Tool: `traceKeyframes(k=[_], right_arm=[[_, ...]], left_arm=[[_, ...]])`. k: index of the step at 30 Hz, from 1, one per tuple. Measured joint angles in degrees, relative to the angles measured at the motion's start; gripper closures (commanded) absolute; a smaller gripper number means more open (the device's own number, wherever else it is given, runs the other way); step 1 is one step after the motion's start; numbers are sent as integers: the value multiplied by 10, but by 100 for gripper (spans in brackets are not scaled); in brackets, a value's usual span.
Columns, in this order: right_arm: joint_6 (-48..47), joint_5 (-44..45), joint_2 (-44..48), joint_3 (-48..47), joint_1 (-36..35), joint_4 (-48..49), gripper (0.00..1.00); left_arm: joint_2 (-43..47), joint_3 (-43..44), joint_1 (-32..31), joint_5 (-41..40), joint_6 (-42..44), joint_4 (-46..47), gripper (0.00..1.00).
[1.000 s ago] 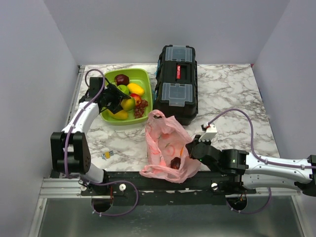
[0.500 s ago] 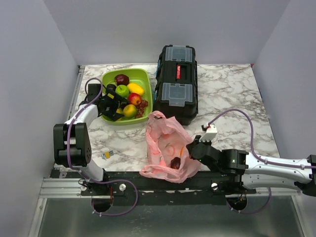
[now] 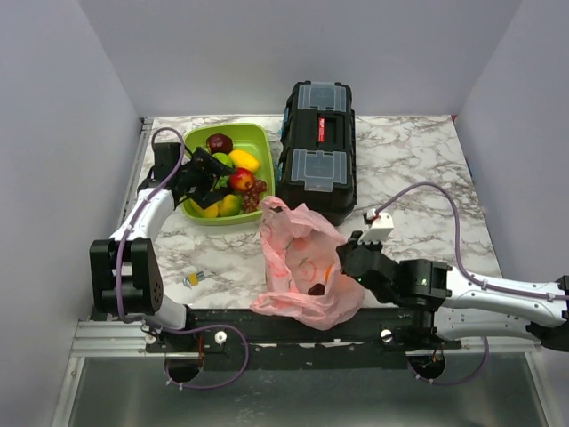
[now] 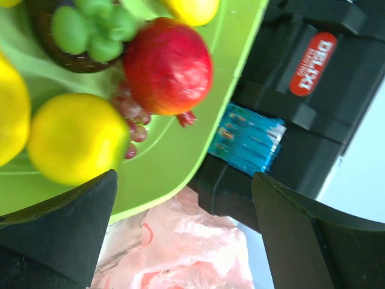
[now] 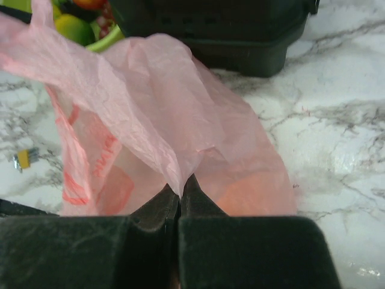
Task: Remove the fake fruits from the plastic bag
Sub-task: Place the fake fruit in the bin, then adjust the plastic bag at the center of the board.
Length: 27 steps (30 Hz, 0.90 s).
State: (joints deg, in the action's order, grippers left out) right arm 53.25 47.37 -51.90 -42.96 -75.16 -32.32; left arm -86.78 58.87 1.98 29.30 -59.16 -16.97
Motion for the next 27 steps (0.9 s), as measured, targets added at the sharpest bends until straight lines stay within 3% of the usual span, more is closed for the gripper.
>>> traceKeyframes(k=[8,15,20,27], right_arm=[[-89,71,-45,-115,6,-7,99],[-209,54,-154,-215,113,22,99],[-290,33,-192,-279,123,52,99],[-313,1,-172,-242,123,95,99]], left_arm=[[64,26,-49,-2,54,-4,15],[168,37,-119,-45,126,-29,15],[276,11,-125,-42,165,-28,18],[411,-91,-157,40,198,7,22]])
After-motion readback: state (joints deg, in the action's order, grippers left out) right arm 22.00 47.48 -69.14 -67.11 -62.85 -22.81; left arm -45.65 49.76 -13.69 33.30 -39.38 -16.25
